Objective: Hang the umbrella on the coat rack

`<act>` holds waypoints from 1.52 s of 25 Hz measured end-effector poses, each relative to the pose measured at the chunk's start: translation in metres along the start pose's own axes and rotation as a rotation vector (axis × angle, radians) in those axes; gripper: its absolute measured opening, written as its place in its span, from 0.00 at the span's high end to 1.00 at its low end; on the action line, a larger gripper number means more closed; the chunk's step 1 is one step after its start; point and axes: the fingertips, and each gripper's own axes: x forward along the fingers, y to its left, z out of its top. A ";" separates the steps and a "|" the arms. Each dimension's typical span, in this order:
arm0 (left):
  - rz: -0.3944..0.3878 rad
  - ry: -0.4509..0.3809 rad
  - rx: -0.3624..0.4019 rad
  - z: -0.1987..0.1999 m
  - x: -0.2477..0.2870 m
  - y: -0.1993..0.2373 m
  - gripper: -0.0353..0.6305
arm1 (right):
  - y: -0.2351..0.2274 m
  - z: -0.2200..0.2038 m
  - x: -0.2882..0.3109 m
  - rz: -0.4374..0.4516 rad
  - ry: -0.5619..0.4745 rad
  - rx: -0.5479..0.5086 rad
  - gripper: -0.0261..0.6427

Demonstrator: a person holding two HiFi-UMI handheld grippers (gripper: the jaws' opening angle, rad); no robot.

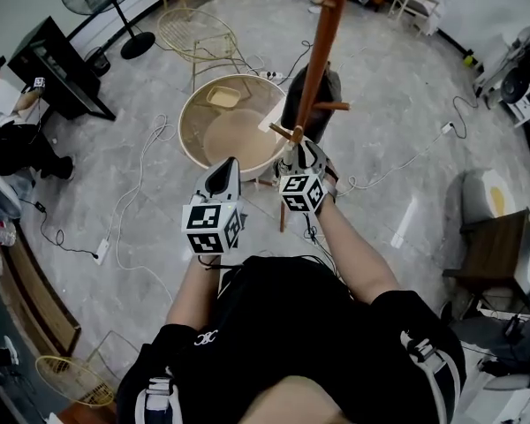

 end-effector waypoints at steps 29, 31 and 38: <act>-0.203 -0.020 0.096 0.008 0.041 -0.127 0.92 | -0.137 0.048 -0.160 -0.001 -0.292 0.420 0.94; -0.205 -0.020 0.097 0.010 0.041 -0.126 0.92 | -0.136 0.053 -0.159 0.004 -0.298 0.413 0.94; -0.200 -0.023 0.097 0.010 0.046 -0.115 0.92 | -0.129 0.061 -0.149 0.018 -0.313 0.420 0.94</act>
